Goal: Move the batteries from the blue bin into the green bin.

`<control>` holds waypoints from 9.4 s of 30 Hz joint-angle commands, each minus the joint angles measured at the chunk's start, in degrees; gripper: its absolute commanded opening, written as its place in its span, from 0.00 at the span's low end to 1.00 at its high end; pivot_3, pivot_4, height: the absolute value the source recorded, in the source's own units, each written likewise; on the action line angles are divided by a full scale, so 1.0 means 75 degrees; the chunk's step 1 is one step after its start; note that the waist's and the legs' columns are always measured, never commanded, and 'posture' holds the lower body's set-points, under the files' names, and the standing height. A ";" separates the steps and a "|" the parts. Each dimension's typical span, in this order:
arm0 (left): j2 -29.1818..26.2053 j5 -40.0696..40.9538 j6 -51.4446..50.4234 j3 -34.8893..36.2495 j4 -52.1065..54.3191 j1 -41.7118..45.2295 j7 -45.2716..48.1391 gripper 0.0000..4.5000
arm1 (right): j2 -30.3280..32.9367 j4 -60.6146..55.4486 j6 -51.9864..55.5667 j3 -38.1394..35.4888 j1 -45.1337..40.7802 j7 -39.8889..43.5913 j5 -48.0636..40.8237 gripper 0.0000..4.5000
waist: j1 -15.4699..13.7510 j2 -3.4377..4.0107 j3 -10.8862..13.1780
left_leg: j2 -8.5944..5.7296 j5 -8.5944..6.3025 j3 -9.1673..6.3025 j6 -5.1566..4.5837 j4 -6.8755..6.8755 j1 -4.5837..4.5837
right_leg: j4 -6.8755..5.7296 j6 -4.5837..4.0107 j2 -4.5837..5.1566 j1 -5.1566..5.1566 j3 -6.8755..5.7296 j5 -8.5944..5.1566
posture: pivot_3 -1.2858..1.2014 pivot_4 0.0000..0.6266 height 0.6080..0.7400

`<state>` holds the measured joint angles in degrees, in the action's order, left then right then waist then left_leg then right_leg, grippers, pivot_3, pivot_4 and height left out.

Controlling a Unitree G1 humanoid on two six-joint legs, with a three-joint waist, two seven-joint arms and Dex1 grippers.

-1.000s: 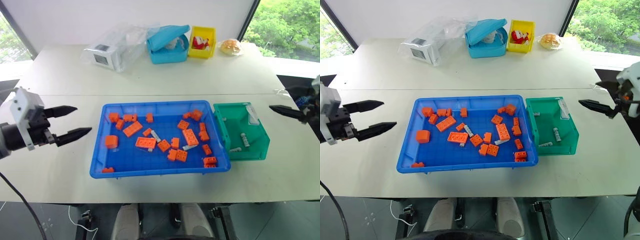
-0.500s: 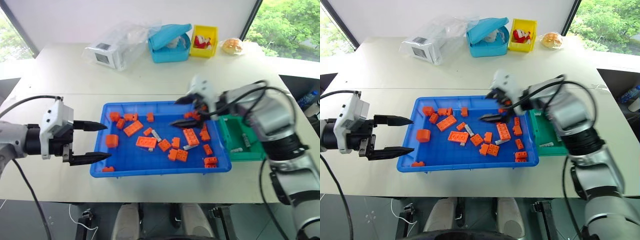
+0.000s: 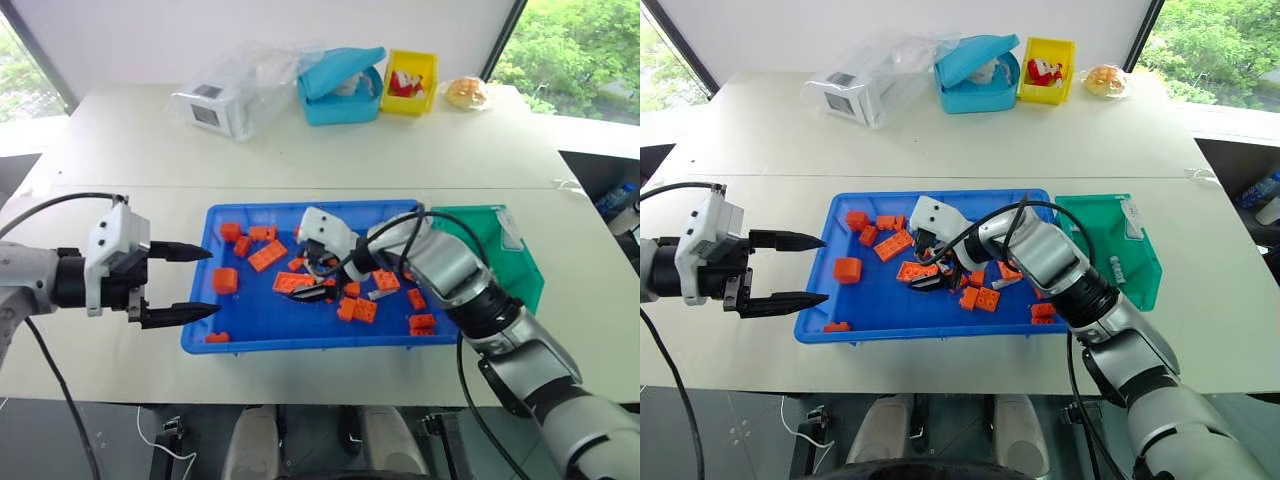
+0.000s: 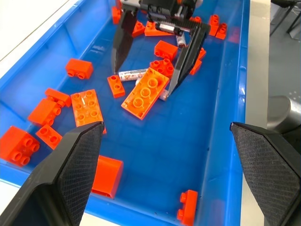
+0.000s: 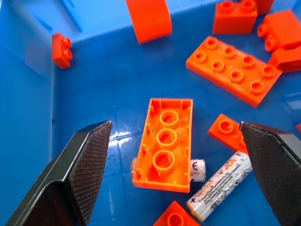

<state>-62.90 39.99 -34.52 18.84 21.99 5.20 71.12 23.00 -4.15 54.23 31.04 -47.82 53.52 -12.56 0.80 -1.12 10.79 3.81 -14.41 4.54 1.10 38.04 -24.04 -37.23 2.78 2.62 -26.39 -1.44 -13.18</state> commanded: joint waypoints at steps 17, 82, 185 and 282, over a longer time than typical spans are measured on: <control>0.0009 -0.0100 0.0177 -0.0120 -0.0306 0.0511 0.0084 1.00 | -0.0336 0.0211 -0.0313 -0.0234 -0.0068 -0.0052 0.0056 0.27 | 0.0012 0.0000 0.0000 | 0.0000 0.0000 -0.0003 0.0000 0.0000 0.0000 | -0.0002 0.0002 -0.0001 0.0001 -0.0004 0.0001 | 0.52 0.24 0.97; 0.0656 -0.0213 0.0258 -0.0926 -0.0295 0.1293 -0.0262 1.00 | 0.2908 0.0355 -0.1434 -0.3213 -0.0567 0.2678 0.0757 0.01 | -0.0135 -0.0008 -0.0004 | -0.0006 0.0006 -0.0006 0.0009 0.0018 -0.0002 | -0.0006 0.0010 0.0006 0.0010 -0.0010 0.0006 | 0.52 0.24 0.97; 0.1507 -0.0773 0.0432 -0.1845 -0.0838 0.2444 -0.0081 1.00 | 0.2582 -0.1968 0.2773 -0.2267 0.1064 -0.1523 -0.1266 0.65 | -0.0006 -0.0025 -0.0013 | -0.0006 0.0006 -0.0011 0.0005 0.0023 -0.0007 | -0.0010 0.0015 -0.0004 0.0006 0.0011 0.0009 | 0.52 0.24 0.97; 0.1931 -0.0894 0.0567 -0.2343 -0.1352 0.3229 0.0259 1.00 | 0.4278 -0.1420 -0.0392 -0.3426 0.0731 0.2045 -0.0424 0.02 | -0.0081 -0.0086 -0.0050 | -0.0010 0.0005 -0.0015 0.0003 0.0026 0.0010 | 0.0001 0.0026 -0.0004 0.0036 0.0010 0.0017 | 0.52 0.24 0.97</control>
<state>-48.04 33.07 -30.92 0.48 11.30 29.37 72.68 53.15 -14.41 49.83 9.49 -41.80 68.94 -14.26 0.19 -1.76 10.41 3.73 -14.37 4.43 1.12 38.23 -23.97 -37.20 2.96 2.60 -26.10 -1.38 -13.05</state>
